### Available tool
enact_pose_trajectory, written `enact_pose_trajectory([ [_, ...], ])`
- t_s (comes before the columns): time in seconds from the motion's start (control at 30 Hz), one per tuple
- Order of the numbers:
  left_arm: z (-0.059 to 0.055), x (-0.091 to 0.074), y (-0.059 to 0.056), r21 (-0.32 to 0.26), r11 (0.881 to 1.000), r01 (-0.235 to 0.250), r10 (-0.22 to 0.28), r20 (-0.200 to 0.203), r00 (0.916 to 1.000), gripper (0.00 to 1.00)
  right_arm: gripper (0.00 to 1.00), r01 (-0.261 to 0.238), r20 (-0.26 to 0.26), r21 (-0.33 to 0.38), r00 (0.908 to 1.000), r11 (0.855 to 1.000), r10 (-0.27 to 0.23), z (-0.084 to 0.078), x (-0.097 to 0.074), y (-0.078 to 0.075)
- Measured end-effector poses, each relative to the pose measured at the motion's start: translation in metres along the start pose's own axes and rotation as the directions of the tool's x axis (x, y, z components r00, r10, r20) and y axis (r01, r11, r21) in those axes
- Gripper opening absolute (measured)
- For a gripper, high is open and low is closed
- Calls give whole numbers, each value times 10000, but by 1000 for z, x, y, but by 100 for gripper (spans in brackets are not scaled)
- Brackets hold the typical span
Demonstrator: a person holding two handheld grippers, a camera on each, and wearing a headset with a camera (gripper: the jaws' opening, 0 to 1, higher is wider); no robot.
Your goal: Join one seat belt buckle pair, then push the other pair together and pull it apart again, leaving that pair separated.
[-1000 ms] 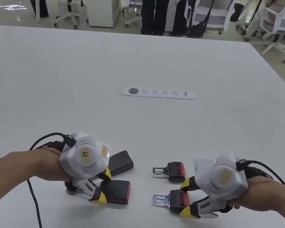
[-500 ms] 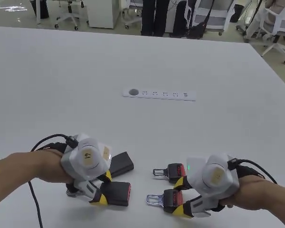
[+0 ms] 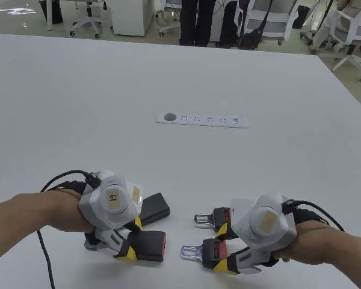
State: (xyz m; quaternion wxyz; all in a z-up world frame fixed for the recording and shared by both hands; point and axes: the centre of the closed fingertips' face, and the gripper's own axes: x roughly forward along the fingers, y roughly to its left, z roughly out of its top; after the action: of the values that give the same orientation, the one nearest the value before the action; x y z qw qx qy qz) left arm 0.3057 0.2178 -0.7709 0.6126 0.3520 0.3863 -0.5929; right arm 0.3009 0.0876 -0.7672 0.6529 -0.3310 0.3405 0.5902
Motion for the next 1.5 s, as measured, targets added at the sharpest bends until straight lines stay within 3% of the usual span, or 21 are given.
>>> enact_pose_trajectory([
  [1.0,-5,3,2,-57,10000,62,-63,-74,10000,32,31,-194,120,-225,9997,9996,197,27,19,-4],
  [1.5,-6,5,3,-74,9999,117,-117,-100,9999,32,31,-304,140,-250,9994,9992,308,33,25,-4],
])
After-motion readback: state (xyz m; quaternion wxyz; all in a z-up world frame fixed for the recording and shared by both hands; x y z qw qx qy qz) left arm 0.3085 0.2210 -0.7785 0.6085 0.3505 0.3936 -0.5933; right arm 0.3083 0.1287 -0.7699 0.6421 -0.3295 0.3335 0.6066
